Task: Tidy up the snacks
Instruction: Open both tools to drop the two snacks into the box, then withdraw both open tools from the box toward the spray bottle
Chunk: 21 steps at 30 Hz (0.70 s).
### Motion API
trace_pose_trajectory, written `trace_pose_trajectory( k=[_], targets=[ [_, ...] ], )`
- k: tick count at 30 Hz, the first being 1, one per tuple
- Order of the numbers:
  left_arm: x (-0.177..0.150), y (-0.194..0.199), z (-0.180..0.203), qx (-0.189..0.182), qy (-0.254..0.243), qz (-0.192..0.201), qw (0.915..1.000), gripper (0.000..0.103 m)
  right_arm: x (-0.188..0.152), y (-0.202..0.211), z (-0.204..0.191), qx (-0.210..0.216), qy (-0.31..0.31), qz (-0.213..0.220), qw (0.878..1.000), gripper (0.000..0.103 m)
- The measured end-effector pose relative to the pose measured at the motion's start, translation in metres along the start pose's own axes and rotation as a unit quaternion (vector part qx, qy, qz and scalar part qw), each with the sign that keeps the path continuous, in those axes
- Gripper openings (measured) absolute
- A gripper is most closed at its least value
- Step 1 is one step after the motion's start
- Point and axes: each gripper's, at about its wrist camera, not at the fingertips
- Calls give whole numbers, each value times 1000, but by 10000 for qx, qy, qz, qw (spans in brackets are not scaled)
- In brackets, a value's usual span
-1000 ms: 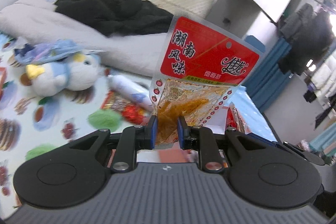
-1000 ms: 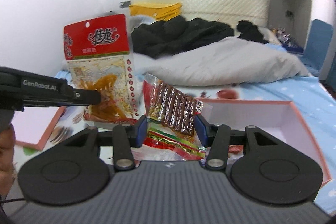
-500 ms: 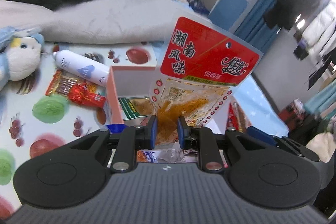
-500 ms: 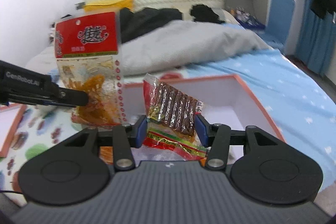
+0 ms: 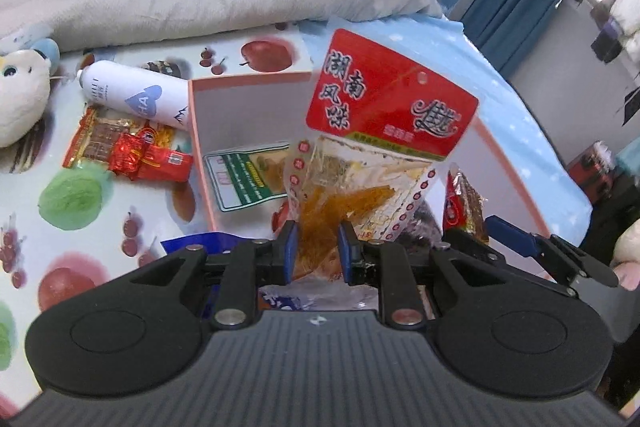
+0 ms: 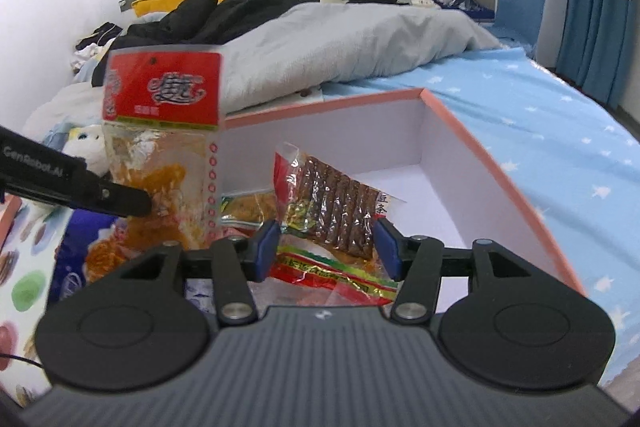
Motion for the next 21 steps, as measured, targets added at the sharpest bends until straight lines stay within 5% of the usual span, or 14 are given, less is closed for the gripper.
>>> trace_pose_trajectory(
  k=[1,5,6,21],
  targets=[
    [0,0,-1,25,0,-20,10000,28,-2,-3,0,31,-36,-15,10000,59],
    [2,3,-2,200,-79,-27,9998,69,-5,-6,-5,92,-27,-112,9999,63],
    [2,5,-3,225,-70,4,9997,72,-6,-4,-7,92,-52,-116,9999,63],
    [10,78,-18,156,167,785,9966,72,21,43,-19,219,-100,451,9987,63]
  ],
)
Point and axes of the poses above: each gripper's, at about its wrist camera, not at the fingertips, and y roughly against the way its jaws point, z to its right, x to its top, and after that the axes turned 2 degrees about y, right-handed
